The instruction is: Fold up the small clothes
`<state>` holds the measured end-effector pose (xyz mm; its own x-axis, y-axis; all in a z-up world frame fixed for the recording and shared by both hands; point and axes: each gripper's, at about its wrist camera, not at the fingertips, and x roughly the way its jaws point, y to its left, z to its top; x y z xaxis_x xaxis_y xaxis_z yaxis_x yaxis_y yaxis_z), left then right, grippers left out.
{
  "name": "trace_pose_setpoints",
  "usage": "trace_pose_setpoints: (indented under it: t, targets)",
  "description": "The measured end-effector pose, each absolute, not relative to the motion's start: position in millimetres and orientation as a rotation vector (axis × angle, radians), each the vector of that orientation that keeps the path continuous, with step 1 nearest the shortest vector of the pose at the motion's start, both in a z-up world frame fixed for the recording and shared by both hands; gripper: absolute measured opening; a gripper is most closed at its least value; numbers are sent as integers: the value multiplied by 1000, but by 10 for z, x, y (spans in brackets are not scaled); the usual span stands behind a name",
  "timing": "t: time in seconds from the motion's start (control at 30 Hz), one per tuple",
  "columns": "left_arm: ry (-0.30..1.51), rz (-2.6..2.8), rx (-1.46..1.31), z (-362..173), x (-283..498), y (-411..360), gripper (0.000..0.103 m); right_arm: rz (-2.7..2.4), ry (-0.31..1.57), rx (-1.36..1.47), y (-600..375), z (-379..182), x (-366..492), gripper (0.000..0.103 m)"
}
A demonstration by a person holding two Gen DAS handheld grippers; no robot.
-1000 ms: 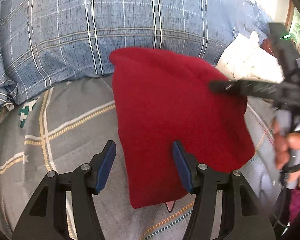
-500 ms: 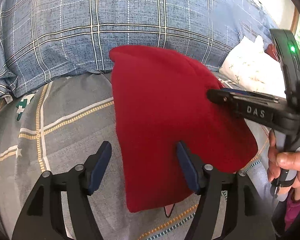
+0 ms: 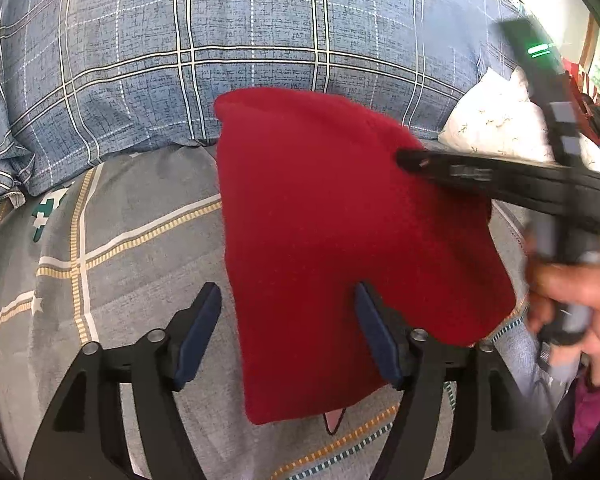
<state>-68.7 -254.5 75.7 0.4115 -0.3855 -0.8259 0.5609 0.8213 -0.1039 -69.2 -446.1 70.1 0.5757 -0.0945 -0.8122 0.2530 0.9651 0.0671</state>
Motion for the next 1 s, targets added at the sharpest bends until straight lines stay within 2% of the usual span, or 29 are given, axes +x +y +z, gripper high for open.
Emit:
trace_pose_setpoints:
  t: [0.17,0.2,0.23,0.3,0.4,0.5,0.6,0.7,0.87,0.93,0.97,1.0]
  targets:
    - [998,-609,189,746,-649,-2513,74,-172,894,239,-4425,930,-967,47]
    - [1004,-610,179,743,-643,-2510,75,-148,884,240,-4386,979,-1069,52]
    - [1012,-615,161,743,-631,-2498,75,-136,877,238,-4349,996,-1142,64]
    - [1021,-627,122,751,-599,-2456,75,-128,895,202,-4283,914,-1257,76]
    - [1028,-627,77,763,-525,-2418,75,-141,953,190,-4324,688,-1210,81]
    - [1042,-666,28,767,-435,-2370,75,-91,894,371,-4536,717,-1338,81]
    - [1046,-670,-13,750,-288,-2325,79,-88,860,412,-4679,720,-1395,89]
    - [1056,-696,-75,704,-155,-2319,83,-43,868,473,-4722,636,-1379,89]
    - [1099,-756,-117,565,-21,-2464,83,4,848,510,-4730,519,-1181,88]
    - [1108,-780,-127,527,-2,-2531,83,41,861,525,-4692,493,-1110,71]
    - [1110,-783,-126,518,4,-2552,83,36,855,523,-4669,489,-1100,66]
    - [1109,-781,-123,511,0,-2575,83,37,853,513,-4633,511,-1099,58]
